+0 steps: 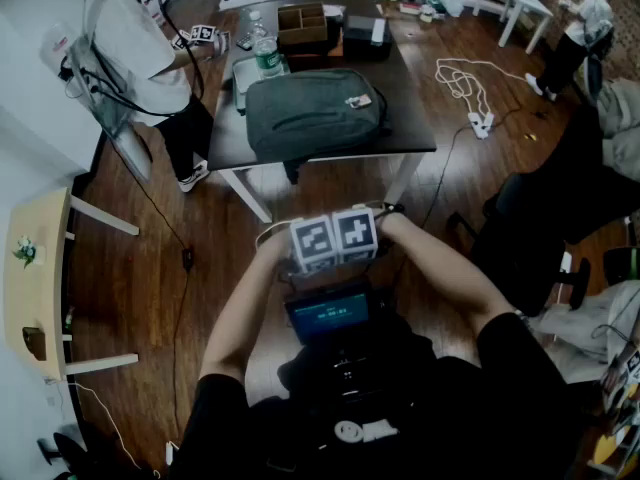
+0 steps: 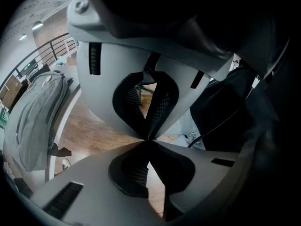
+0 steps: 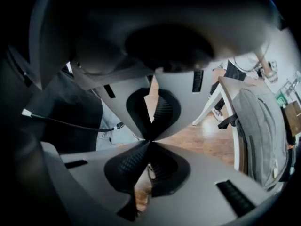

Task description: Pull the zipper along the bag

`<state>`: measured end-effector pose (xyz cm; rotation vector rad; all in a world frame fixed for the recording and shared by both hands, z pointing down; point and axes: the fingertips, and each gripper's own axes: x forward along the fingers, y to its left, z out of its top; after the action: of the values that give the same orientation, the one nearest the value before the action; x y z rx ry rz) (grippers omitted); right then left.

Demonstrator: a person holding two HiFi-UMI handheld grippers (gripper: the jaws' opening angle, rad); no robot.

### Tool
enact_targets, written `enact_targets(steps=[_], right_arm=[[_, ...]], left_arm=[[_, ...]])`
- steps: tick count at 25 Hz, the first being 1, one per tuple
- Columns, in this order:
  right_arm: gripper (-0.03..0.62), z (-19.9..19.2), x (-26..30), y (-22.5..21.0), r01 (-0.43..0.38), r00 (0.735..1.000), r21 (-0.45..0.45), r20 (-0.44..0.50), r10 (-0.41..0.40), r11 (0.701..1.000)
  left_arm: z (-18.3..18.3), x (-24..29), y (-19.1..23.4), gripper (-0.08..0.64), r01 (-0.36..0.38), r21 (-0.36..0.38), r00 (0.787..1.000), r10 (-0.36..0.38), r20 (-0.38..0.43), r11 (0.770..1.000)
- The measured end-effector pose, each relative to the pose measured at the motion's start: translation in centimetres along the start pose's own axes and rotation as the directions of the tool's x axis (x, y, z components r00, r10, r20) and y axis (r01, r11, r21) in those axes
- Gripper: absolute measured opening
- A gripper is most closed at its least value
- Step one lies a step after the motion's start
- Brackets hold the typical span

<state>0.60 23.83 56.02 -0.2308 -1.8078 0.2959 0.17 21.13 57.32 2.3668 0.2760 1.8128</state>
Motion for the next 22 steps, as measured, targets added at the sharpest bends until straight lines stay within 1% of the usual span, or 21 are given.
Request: enact_targets(steps=[3,5,6,8,10,11,12,14,15,18,21,22], right_arm=[[0.014,0.1,0.5,-0.6,0.025,1.0,0.002,-0.01,-0.025,1.0],[0.014,0.8,0.7,-1.0,0.032,0.999,-0.001,-0.001,-0.032,0.999],[0.014,1.5,0.8,-1.0,0.028,1.0,-0.004,0.01,-0.028,1.0],[0.014,2.4,0.9,-1.2,0.016,1.0,-0.005,0.014,-0.016,1.0],[0.014,2.4,1.0,-1.6,0.013,1.0,-0.001,-0.001,-0.013,1.0],[0.014,2.3,1.1,-1.9,0.009,1.0,0.003,-0.009,-0.009,1.0],[0.014,2.5,1.1,-2.1,0.002,1.0,0.006,-0.012,-0.002,1.0],[0.014,3.3,0.9,-2.8,-0.011,1.0,0.001,-0.003,0.011,1.0],[0.014,3.7,0.8,-3.3,-0.015,1.0,-0.003,0.001,0.015,1.0],[0.014,4.0,0.4,-5.4,-0.015,1.0,-0.018,-0.003,0.015,1.0],[0.014,4.1,0.1,-7.2,-0.047,0.999,-0.026,-0.011,0.047,0.999],[0.014,4.3,-0.1,-7.9,-0.057,0.998,-0.03,-0.009,0.057,0.998]], left_arm=[[-1.6,0.0,0.5,0.0,-0.023,-0.006,0.999,0.022,-0.049,1.0],[-2.2,-0.1,0.8,0.0,-0.025,-0.003,0.998,0.025,-0.054,1.0],[-2.4,-0.2,0.9,0.0,-0.02,0.0,0.999,0.02,-0.045,1.0],[-2.2,-0.2,0.8,0.0,0.003,0.013,1.0,-0.003,0.005,1.0],[-1.6,0.0,0.9,0.0,0.021,0.027,0.998,-0.022,0.051,0.999],[-1.5,0.1,1.0,0.0,0.029,0.028,0.998,-0.031,0.062,0.999],[-2.0,0.0,1.4,0.0,0.03,0.021,0.998,-0.031,0.052,0.999],[-3.9,-0.7,2.8,0.0,0.004,-0.006,1.0,-0.004,-0.013,1.0],[-4.4,-0.9,3.4,0.0,0.002,-0.014,1.0,-0.003,-0.025,1.0],[-4.6,-1.1,5.1,0.0,0.017,-0.027,1.0,-0.017,-0.017,0.999],[-3.4,-1.1,7.0,0.0,0.041,-0.026,0.998,-0.04,0.053,0.999],[-3.3,-1.2,7.8,0.0,0.043,-0.029,0.997,-0.041,0.063,0.999]])
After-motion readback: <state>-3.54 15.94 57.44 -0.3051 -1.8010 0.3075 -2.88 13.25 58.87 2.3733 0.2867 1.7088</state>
